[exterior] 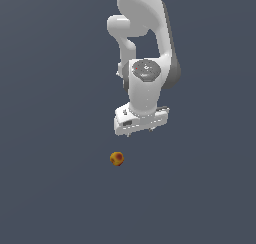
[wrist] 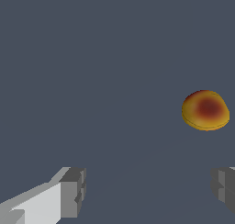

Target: Pick up the object and move it to a goal position.

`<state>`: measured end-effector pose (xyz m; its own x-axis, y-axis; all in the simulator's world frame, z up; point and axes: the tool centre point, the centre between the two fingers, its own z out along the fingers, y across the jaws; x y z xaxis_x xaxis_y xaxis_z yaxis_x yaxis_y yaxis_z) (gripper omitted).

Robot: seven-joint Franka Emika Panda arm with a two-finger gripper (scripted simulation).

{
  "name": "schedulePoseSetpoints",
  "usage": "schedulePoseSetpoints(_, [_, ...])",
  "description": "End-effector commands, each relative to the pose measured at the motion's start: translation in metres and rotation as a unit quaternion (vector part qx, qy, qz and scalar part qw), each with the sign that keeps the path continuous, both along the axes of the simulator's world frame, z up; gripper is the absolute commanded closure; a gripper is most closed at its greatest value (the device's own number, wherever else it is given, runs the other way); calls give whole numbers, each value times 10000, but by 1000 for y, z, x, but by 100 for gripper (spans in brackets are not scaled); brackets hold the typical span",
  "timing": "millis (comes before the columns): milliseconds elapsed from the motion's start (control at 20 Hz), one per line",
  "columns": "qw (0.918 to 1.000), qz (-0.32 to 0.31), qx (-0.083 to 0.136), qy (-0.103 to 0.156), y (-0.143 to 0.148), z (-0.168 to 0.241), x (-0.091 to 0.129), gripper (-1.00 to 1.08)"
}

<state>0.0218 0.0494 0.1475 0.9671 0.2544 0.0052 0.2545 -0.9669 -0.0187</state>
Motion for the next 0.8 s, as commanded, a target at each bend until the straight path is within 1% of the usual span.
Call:
schedulePoseSetpoints(0, [9997,228,-12,-3,-8,-5,7,-92])
schedulePoseSetpoints(350, [9951,985,-45,-14,-35,-23,30,-92])
schedulePoseSetpoints(750, [9836,1800,-74,-20,-68,-44,52,-92])
